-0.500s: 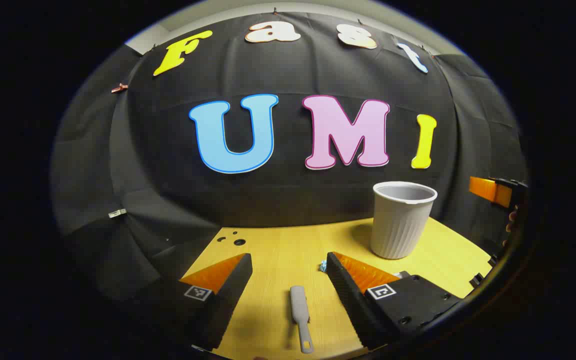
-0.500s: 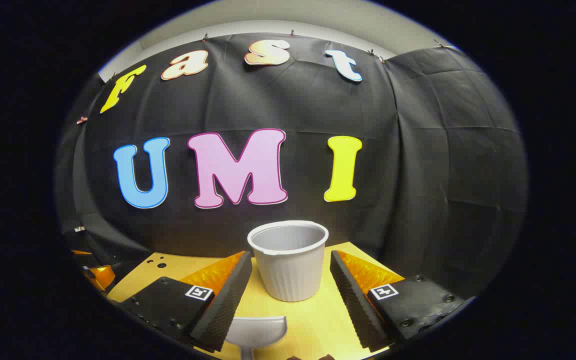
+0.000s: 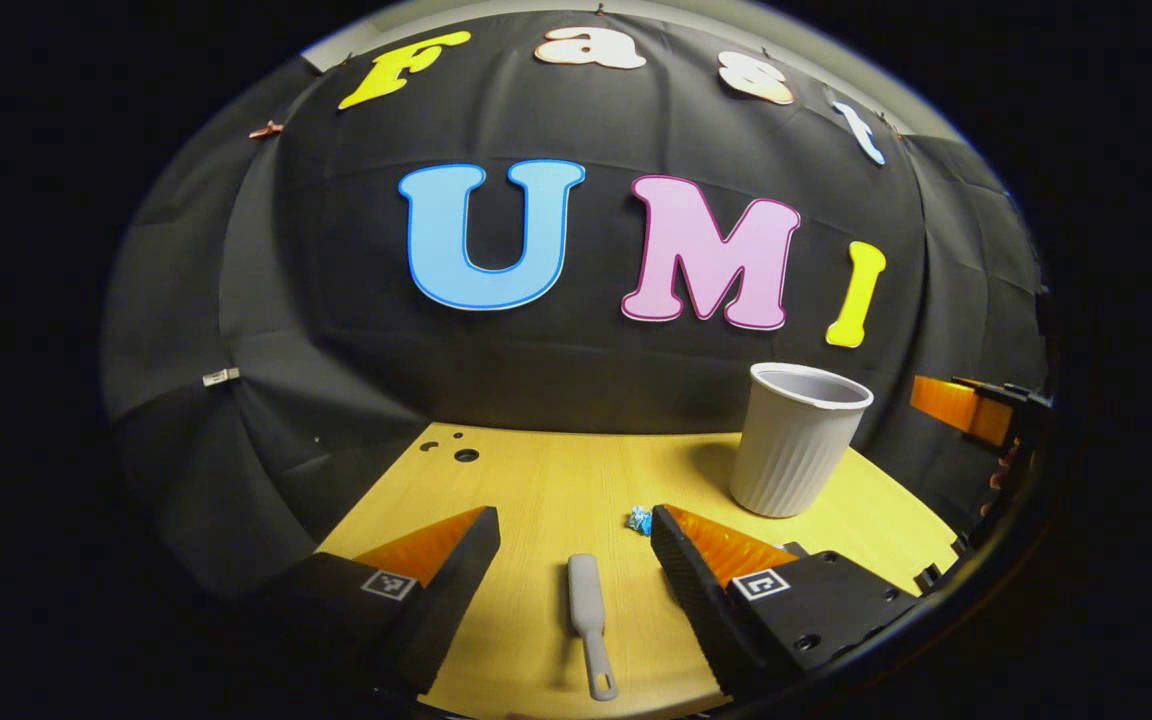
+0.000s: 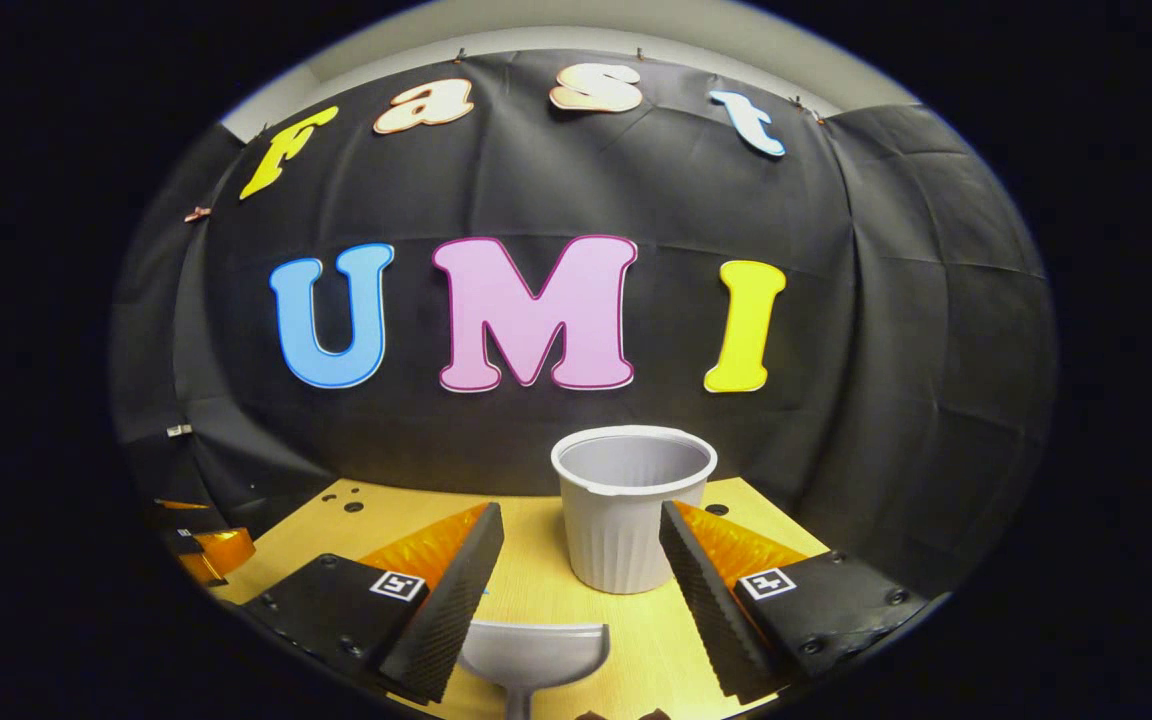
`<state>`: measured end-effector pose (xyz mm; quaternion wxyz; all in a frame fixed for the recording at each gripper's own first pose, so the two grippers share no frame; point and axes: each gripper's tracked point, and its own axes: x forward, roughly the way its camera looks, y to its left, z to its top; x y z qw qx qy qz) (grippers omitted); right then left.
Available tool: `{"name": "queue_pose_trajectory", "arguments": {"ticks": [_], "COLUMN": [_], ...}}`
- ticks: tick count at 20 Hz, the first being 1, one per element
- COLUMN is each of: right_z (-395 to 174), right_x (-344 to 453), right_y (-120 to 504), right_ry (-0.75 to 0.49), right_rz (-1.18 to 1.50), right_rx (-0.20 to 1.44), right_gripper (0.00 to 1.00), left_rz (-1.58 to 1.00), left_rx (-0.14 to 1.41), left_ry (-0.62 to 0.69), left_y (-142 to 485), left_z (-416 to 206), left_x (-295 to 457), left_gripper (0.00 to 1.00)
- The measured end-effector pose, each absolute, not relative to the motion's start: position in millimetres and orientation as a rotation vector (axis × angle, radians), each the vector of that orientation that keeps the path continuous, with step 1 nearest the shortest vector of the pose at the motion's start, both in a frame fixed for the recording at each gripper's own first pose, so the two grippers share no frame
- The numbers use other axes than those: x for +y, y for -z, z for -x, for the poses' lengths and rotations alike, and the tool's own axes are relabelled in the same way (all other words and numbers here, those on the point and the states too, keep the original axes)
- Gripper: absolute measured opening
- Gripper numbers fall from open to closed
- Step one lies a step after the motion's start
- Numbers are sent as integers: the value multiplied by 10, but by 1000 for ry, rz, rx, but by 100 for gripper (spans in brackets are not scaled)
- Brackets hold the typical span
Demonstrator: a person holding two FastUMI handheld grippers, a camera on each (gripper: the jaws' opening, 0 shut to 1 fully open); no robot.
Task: Pick up the small broom and dustpan from the desktop, sweep the trash into the dustpan with the broom, and then empty the trash into the garbage bin.
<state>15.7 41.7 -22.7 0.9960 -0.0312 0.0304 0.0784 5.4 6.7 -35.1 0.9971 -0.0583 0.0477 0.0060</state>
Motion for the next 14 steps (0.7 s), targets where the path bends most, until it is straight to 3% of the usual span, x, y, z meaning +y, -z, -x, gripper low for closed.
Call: {"name": "queue_pose_trajectory", "arguments": {"ticks": [6,14], "right_z": [-363,-325], "right_x": [400,387], "right_y": [617,839], "right_ry": [-260,-235], "right_rz": [35,45], "right_rx": [178,219], "right_gripper": [98,97], "left_rz": [67,4], "left_rx": [169,456], "left_ry": [-56,19], "left_y": [532,1224], "left_z": [-108,-234], "left_x": [-5,-59], "left_gripper": [98,97]}}
